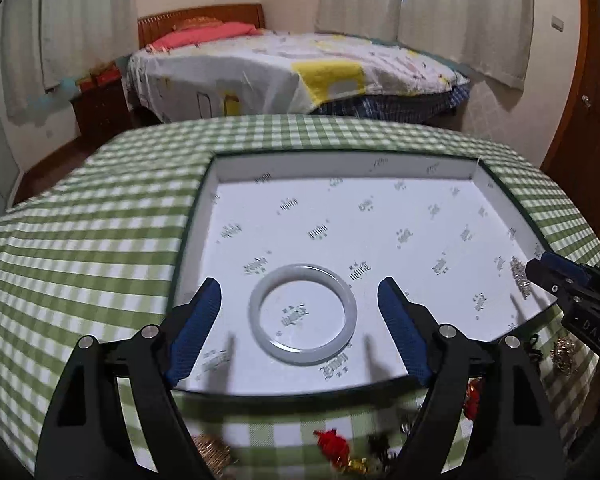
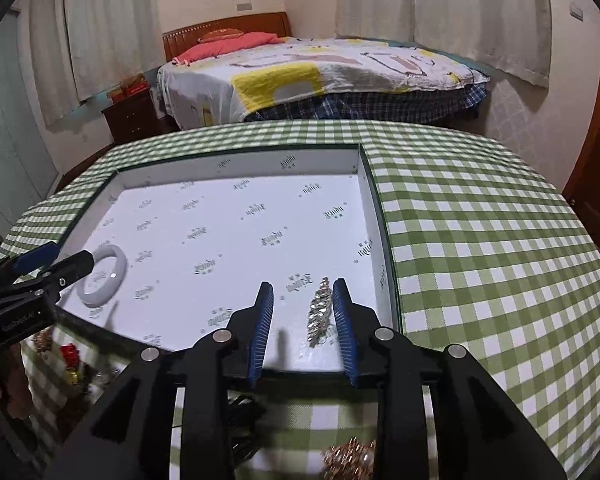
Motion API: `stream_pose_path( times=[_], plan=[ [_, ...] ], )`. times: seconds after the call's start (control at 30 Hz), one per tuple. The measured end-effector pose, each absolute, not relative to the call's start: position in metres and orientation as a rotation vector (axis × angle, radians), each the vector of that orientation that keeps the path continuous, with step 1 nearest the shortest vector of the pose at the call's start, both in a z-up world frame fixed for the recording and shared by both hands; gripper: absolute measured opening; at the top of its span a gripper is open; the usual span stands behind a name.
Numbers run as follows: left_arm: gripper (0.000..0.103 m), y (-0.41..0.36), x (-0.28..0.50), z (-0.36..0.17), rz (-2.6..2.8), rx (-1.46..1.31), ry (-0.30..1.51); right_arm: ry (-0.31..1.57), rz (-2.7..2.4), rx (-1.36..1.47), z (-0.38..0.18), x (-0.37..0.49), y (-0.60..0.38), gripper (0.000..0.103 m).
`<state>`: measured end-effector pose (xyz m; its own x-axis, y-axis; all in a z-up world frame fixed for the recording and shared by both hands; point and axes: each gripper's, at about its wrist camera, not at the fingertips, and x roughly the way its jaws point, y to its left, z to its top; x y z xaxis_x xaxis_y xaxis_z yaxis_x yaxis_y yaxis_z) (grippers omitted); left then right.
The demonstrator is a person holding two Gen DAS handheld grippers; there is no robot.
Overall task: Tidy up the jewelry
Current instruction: 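Withdraw both tools from the box back toward the jewelry, then grasp the pearl ring with the right tool while the left tool grasps the dark red bead bracelet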
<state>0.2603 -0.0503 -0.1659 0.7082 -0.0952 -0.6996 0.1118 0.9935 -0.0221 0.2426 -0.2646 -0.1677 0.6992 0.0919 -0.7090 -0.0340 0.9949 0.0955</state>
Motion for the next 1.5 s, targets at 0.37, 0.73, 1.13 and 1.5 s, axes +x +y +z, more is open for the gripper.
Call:
stream_pose_path(
  times=[0.37, 0.73, 1.13, 1.5],
  plan=[
    [0.079, -0.022, 0.189, -0.144, -0.073, -0.007, 0.740, 0.761, 0.109, 0.104, -0.152, 0.180, -0.243, 0.032],
    [0.079, 0.013, 0.128, -0.151, -0.016, -0.029, 0.793, 0.807, 0.187, 0.062, -0.169, 0.135, -0.203, 0.032],
    [0.079, 0.042, 0.111, -0.155, 0.037, -0.088, 0.818, 0.869, 0.233, 0.004, -0.193, 0.126, -0.177, 0.032],
    [0.079, 0.021, 0.111, -0.165, 0.001, -0.058, 0.849, 0.878, 0.235, -0.006, -0.193, 0.122, -0.184, 0.022]
  ],
)
